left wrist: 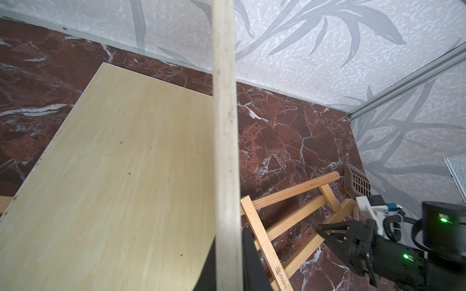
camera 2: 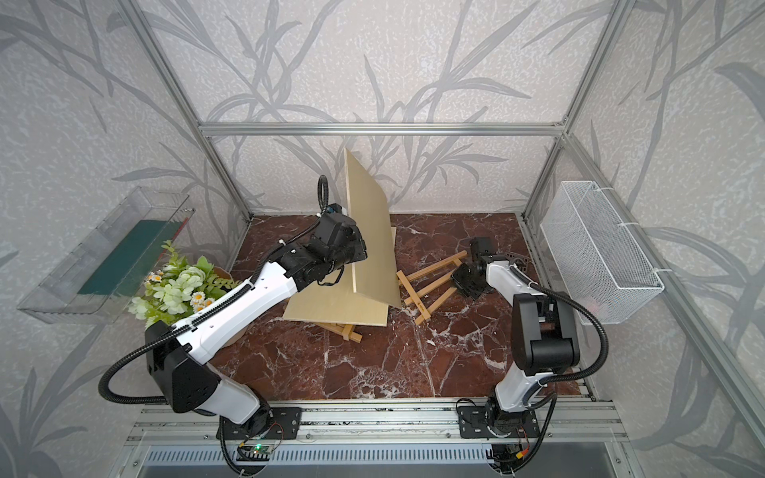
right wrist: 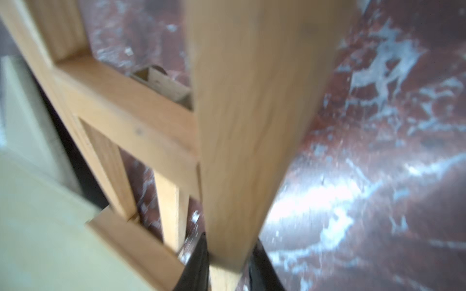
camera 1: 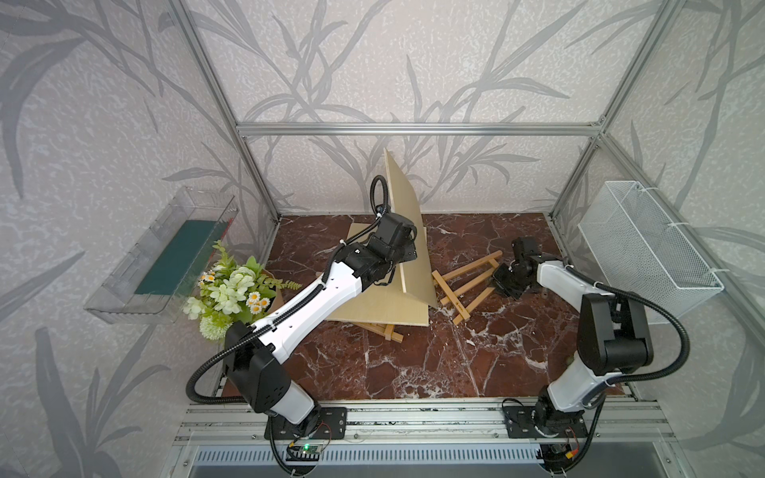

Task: Assemble the easel
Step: Adjust the easel at the center of the board.

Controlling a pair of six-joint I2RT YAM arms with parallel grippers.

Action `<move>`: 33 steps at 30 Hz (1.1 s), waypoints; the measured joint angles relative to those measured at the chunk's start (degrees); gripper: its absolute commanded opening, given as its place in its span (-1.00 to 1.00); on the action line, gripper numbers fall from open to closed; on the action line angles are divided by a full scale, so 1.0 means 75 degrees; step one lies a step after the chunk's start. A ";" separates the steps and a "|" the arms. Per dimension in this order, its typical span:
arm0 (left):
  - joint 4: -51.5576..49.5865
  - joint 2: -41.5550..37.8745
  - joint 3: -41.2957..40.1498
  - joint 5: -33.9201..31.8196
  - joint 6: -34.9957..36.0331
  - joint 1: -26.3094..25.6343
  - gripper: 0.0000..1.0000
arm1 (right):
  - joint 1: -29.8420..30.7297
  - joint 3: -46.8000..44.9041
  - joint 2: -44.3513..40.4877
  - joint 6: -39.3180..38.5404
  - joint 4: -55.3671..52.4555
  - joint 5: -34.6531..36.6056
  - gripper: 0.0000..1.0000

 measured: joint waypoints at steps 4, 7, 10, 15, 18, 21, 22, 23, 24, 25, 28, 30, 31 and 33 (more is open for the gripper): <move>0.0087 -0.0017 -0.0035 0.0093 0.0020 0.0015 -1.00 | -0.0061 -0.0009 -0.0408 -0.0195 -0.0213 -0.0350 -0.83; 0.0221 -0.0087 -0.0169 0.0245 0.0015 0.0102 -1.00 | -0.0143 -0.0009 -0.0501 -0.0265 -0.0283 -0.0586 -0.86; 0.0335 -0.0195 -0.0344 0.0353 -0.0017 0.0192 -1.00 | -0.0172 -0.0009 -0.0510 -0.0335 -0.0294 -0.0717 -0.91; 0.0562 -0.0428 -0.0691 0.0478 -0.0108 0.0318 -1.00 | -0.0184 0.0017 -0.0507 -0.0498 -0.0291 -0.0813 -0.98; 0.0664 -0.0597 -0.0924 0.0612 -0.0137 0.0423 -1.00 | -0.0184 0.0067 -0.0481 -0.0574 -0.0268 -0.0819 -0.97; 0.0702 -0.0740 -0.1070 0.0679 -0.0131 0.0458 -1.00 | -0.0187 0.0102 -0.0353 -0.0653 -0.0192 -0.0758 -0.97; 0.0694 -0.0769 -0.1090 0.0682 -0.0125 0.0458 -1.00 | -0.0189 0.0111 -0.0265 -0.0659 -0.0134 -0.0711 -0.97; 0.0691 -0.0784 -0.1102 0.0691 -0.0122 0.0458 -1.00 | -0.0198 0.0111 -0.0175 -0.0662 -0.0055 -0.0659 -0.96; 0.0685 -0.0790 -0.1105 0.0691 -0.0125 0.0460 -1.00 | -0.0210 0.0114 -0.0055 -0.0656 0.0026 -0.0595 -0.96; 0.0685 -0.0790 -0.1105 0.0697 -0.0125 0.0463 -1.00 | -0.0230 0.0114 0.0070 -0.0653 0.0108 -0.0548 -0.96; 0.0688 -0.0790 -0.1107 0.0729 -0.0131 0.0478 -1.00 | -0.0280 0.0122 0.0513 -0.0624 0.0329 -0.0399 -0.92; 0.0694 -0.0790 -0.1107 0.0737 -0.0131 0.0481 -1.00 | -0.0265 0.0099 0.0799 -0.0676 0.0323 -0.0175 -0.88; 0.0697 -0.0790 -0.1110 0.0746 -0.0128 0.0481 -1.00 | -0.0227 0.0076 0.0959 -0.0702 0.0283 -0.0050 -0.85; 0.0714 -0.0796 -0.1110 0.0796 -0.0149 0.0481 -1.00 | -0.0195 0.0064 0.1107 -0.0699 0.0303 0.0020 -0.74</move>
